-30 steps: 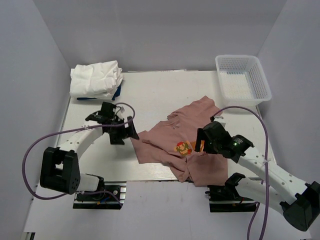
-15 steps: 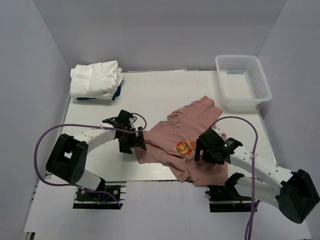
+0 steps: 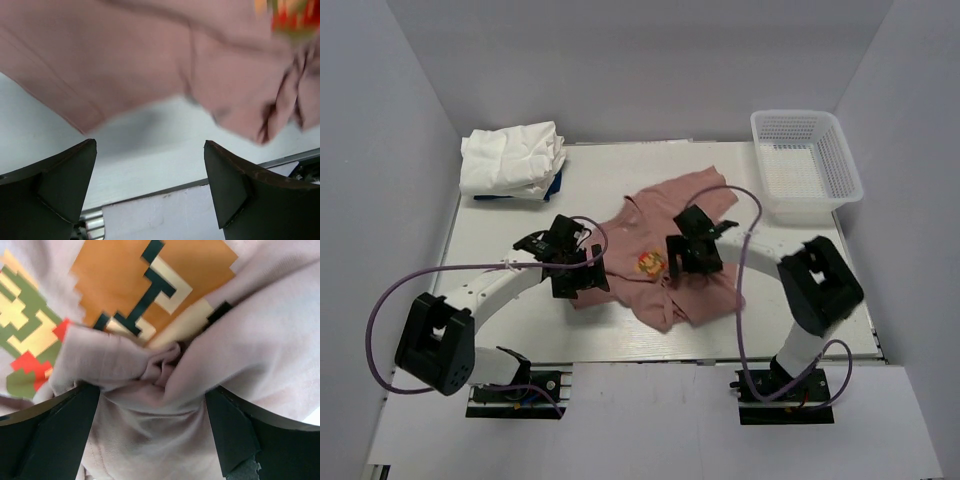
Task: Fold and stack the t-shirts
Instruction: Flatten out the tshirt
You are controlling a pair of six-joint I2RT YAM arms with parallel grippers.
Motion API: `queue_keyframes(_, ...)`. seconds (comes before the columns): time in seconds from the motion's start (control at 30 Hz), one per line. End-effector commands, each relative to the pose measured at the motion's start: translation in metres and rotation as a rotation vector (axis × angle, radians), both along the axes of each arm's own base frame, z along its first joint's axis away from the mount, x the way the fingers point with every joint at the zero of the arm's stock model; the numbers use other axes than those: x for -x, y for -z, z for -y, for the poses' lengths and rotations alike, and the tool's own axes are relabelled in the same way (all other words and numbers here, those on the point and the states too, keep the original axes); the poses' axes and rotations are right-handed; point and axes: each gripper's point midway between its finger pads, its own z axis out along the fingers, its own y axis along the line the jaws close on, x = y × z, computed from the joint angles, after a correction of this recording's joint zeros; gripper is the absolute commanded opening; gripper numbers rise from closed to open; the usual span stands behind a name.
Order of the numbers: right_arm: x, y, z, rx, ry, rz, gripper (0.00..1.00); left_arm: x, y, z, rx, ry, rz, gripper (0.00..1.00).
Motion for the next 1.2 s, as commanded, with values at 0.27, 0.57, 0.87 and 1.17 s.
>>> queue_keyframes(0.27, -0.081, -0.084, -0.033, -0.025, -0.122, 0.268, 0.90, 0.008, -0.021, -0.077, -0.271, -0.327, 0.050, 0.99)
queue_keyframes(0.57, -0.059, -0.129, -0.088, -0.296, -0.188, 0.244, 0.90, -0.059, -0.013, -0.124, -0.376, -0.529, 0.039, 0.99)
queue_keyframes(0.87, -0.062, -0.100, -0.146, -0.310, -0.228, 0.151, 0.90, -0.085, 0.012, -0.171, -0.319, -0.716, -0.015, 0.99)
queue_keyframes(1.17, -0.081, -0.071, -0.137, -0.162, -0.060, 0.137, 0.90, -0.096, 0.062, -0.166, -0.253, -0.717, -0.069, 0.91)
